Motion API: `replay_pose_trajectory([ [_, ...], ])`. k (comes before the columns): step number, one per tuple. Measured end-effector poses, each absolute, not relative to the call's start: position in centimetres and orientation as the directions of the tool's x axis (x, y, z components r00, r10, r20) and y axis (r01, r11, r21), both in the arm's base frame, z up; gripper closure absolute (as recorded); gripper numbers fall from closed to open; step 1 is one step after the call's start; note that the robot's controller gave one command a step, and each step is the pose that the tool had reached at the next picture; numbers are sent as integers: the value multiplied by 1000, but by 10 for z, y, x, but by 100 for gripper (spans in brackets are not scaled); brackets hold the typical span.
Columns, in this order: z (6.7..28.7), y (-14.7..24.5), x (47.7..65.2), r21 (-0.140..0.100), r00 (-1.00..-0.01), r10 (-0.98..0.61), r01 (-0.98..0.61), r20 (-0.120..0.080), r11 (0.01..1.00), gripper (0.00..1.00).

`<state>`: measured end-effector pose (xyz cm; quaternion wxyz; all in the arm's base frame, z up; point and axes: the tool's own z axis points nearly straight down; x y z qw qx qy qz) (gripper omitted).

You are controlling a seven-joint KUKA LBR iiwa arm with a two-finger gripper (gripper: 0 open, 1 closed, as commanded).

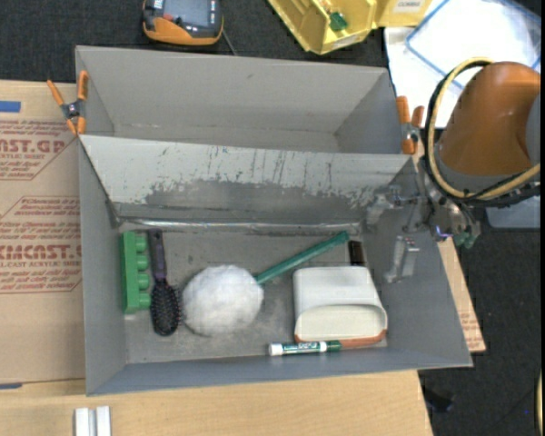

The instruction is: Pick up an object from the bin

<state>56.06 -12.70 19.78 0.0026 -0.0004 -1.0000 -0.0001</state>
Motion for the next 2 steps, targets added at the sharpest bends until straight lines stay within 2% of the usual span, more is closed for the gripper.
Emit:
replay_pose_trajectory([
  [1,202,-127,562,-1,-1000,0,0,-1,1000,0],
  [2,225,-115,584,0,-998,58,58,-4,998,0],
])
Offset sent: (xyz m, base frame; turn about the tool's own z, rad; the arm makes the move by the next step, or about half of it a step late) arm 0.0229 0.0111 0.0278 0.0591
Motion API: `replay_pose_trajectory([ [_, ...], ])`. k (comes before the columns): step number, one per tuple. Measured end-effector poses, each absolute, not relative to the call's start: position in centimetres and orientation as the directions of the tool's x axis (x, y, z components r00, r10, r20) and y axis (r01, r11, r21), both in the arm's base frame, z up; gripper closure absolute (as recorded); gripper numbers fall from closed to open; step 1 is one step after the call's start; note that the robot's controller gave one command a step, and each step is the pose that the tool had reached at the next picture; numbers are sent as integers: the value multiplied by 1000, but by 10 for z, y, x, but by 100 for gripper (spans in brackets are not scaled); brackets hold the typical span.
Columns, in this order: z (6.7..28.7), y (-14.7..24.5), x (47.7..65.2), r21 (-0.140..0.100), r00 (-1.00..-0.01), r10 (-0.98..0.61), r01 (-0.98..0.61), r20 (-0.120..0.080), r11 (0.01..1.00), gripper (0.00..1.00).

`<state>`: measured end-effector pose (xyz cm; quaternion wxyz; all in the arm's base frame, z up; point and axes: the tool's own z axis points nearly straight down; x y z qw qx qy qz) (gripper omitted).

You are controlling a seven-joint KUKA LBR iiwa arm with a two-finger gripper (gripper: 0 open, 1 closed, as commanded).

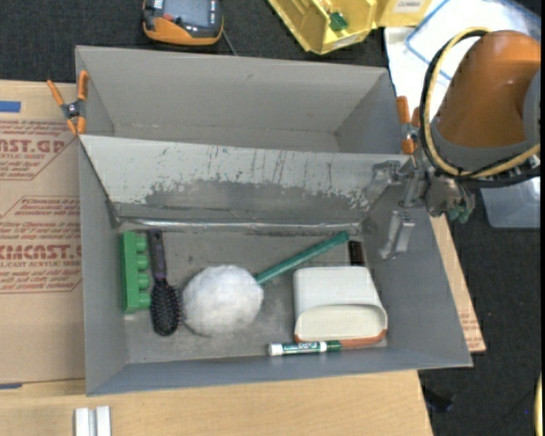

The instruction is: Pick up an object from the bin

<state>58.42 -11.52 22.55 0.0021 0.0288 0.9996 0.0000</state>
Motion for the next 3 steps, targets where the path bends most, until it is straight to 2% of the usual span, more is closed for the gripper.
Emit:
replay_pose_trajectory([
  [1,165,-85,569,1,-984,178,178,4,984,0],
  [2,207,-97,581,-7,-992,-127,-127,-19,992,0],
  [3,157,-41,586,-1,-986,170,170,-1,986,0],
])
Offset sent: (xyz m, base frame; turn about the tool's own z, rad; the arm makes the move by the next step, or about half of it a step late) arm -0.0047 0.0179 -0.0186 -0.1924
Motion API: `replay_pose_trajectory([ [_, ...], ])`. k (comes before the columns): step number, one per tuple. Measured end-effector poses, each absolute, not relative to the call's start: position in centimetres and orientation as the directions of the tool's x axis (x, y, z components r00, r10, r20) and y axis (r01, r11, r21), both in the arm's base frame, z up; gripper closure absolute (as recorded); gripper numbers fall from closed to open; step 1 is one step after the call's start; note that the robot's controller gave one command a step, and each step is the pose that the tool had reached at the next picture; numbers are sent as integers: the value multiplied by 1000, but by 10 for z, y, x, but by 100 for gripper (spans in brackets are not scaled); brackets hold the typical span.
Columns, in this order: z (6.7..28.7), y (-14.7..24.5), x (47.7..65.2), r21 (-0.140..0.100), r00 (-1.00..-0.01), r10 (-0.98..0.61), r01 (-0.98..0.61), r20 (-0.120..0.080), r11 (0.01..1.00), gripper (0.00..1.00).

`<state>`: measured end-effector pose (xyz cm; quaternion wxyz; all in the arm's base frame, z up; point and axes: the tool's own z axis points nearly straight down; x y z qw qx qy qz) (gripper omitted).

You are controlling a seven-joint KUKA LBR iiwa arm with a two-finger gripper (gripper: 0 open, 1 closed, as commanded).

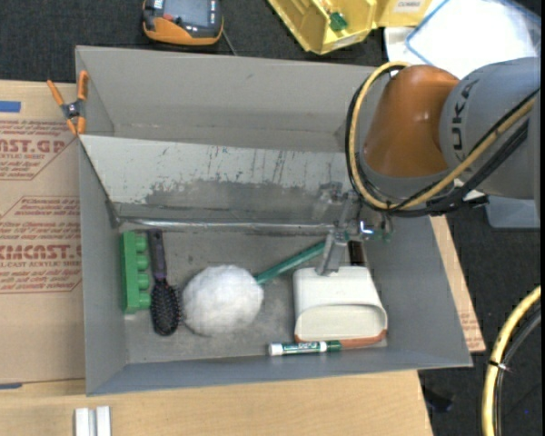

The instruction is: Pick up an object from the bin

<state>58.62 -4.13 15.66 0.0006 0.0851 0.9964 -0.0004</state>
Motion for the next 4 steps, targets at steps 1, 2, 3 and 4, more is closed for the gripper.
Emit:
replay_pose_trajectory([
  [1,191,-66,573,-9,-996,-90,-90,-25,996,0],
  [2,85,-40,568,0,-998,-69,-69,2,998,0],
  [3,158,-45,592,-13,-993,-111,-111,-41,994,0],
  [4,98,-27,567,1,-998,-62,-62,1,998,0],
])
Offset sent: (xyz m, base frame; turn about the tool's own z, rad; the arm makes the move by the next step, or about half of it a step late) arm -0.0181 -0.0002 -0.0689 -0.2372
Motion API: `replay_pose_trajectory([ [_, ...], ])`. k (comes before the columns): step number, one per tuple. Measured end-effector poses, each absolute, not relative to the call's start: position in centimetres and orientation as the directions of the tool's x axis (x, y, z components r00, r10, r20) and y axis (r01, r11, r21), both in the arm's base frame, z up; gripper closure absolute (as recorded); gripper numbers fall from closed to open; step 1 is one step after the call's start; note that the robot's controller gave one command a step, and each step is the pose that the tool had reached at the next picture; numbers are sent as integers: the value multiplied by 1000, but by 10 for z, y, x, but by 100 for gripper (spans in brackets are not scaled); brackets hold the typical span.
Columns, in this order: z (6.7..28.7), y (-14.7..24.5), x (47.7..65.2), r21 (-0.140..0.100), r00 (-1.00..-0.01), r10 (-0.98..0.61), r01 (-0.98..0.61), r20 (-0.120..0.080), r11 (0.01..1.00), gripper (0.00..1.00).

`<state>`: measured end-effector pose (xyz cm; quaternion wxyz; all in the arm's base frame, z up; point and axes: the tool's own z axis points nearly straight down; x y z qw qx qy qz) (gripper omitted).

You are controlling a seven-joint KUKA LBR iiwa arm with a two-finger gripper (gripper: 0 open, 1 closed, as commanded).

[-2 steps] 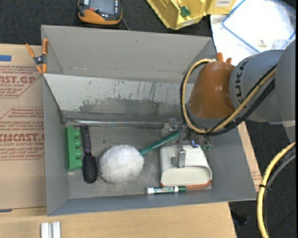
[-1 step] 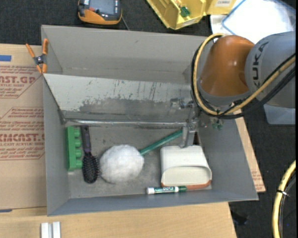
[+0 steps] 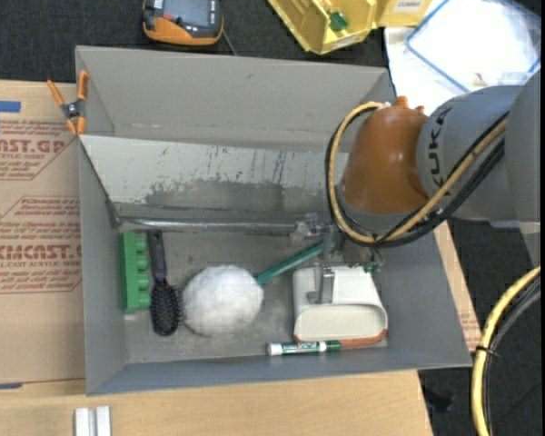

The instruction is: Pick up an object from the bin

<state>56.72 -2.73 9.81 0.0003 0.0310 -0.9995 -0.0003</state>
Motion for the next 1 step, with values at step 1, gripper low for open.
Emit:
replay_pose_trajectory([
  [1,143,-33,594,-13,-994,-98,-97,-44,995,0],
])
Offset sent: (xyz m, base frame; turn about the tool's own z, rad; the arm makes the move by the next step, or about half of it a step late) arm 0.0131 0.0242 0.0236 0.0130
